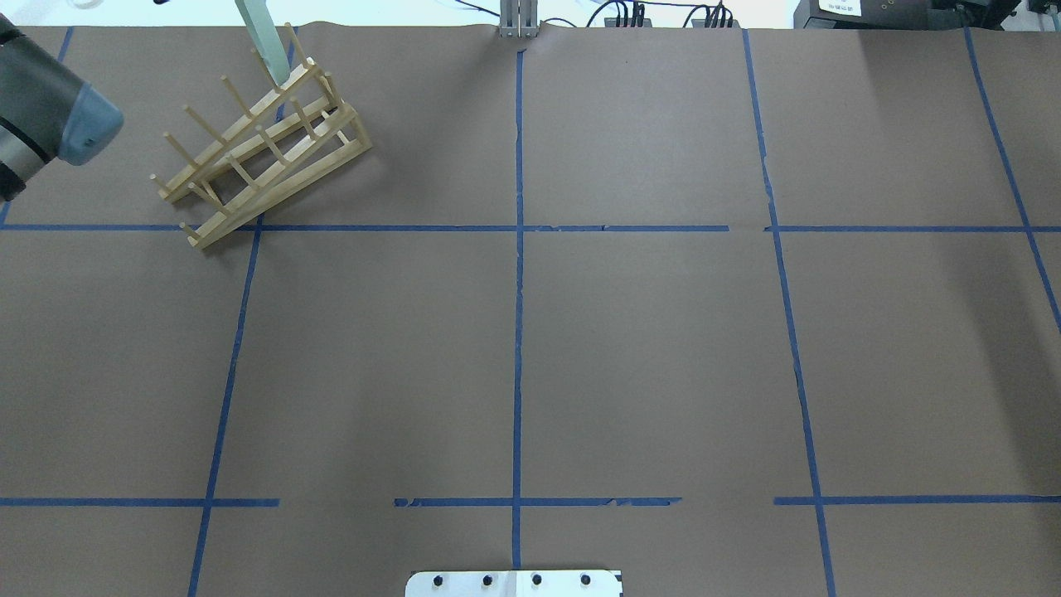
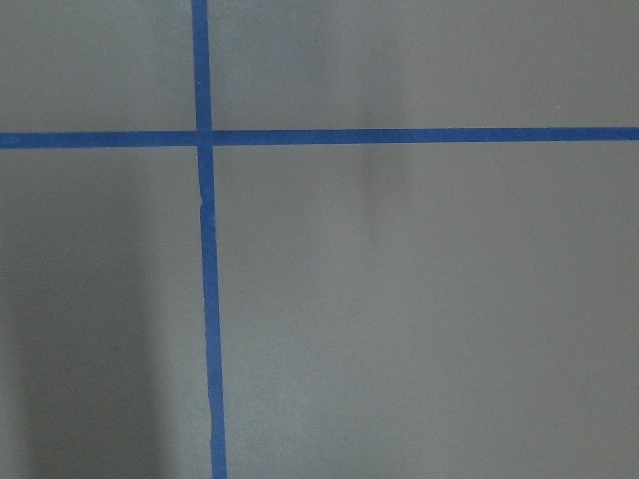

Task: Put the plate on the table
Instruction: 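Lift the plate upward out of the wooden rack with the left gripper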

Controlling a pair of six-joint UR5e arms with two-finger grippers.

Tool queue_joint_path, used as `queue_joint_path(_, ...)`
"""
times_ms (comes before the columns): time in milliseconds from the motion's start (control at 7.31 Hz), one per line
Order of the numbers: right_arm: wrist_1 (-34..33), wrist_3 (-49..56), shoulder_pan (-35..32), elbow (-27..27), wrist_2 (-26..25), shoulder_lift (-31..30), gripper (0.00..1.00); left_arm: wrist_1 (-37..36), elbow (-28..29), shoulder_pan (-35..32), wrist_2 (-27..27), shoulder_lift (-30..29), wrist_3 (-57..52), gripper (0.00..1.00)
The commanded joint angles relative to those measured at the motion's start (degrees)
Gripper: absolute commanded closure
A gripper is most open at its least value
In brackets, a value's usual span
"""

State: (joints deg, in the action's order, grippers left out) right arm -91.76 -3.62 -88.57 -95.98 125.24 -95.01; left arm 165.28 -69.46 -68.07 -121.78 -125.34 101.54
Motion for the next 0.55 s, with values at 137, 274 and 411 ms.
queue_joint_path(137, 0.0, -0.1, 0.0, 0.0, 0.0, 0.0, 0.00, -0.1, -3.9, -2.9, -2.1, -0.2, 4.5, 1.00)
queue_joint_path(274, 0.0, 0.0, 0.0, 0.0, 0.0, 0.0, 0.00, -1.1, -7.4, -3.2, -3.2, 0.1, 4.1, 1.00)
queue_joint_path(411, 0.0, 0.0, 0.0, 0.0, 0.0, 0.0, 0.00, -4.8, -8.6, -4.8, -10.4, 0.0, 1.8, 1.00)
